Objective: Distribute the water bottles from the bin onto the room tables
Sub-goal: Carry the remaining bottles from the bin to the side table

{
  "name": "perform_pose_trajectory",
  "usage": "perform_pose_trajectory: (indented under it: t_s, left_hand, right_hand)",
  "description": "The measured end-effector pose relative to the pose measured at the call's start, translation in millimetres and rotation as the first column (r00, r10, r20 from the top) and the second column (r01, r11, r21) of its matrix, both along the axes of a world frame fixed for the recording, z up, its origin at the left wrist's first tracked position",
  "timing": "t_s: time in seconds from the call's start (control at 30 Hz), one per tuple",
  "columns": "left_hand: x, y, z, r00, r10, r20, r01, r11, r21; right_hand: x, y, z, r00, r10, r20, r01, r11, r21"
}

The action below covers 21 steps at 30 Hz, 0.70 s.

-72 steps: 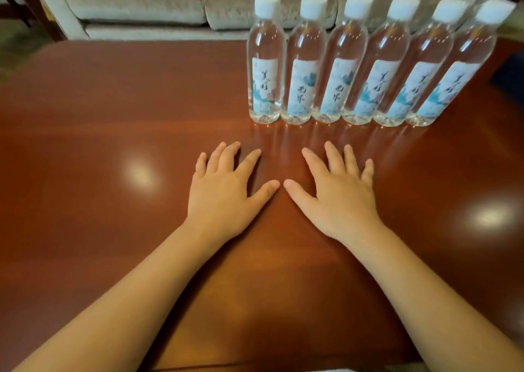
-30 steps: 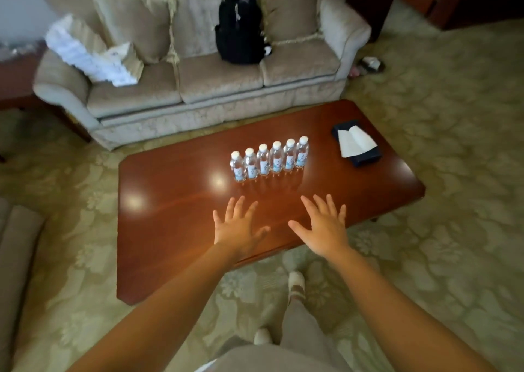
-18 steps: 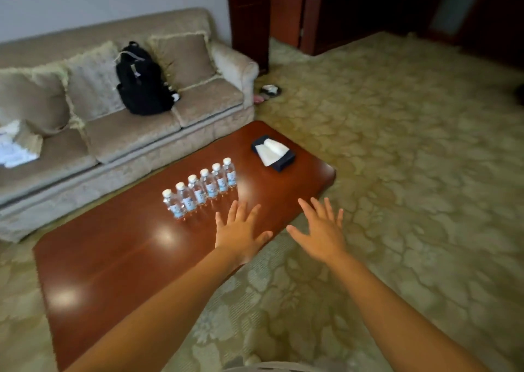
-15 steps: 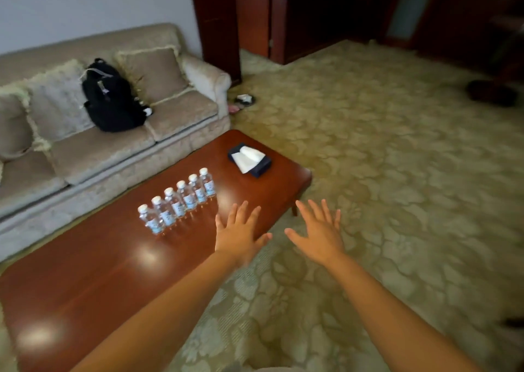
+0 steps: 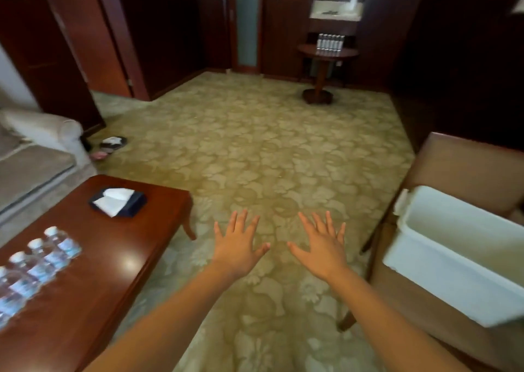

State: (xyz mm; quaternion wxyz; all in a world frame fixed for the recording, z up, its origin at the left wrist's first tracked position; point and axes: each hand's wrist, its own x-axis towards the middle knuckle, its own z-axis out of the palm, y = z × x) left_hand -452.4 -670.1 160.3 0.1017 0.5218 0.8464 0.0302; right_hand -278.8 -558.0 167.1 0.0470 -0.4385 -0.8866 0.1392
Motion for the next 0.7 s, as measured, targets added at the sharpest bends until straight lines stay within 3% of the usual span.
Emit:
perform_pose_trajectory:
  t_s: [0.3,0.7]
  left_hand:
    - [148,108,13,0.967,-0.254,0.002,0.254,0.966,0.038]
    - [248,257,12,0.852,-0.524,-0.019,0.524,0.852,0.007]
  right_hand:
    - [170,58,11,0.969,-0.246,0.027,0.246,0.969,0.000]
    - [282,158,2,0.869,-0.492,-0.052,0.492,0.870,-0.029]
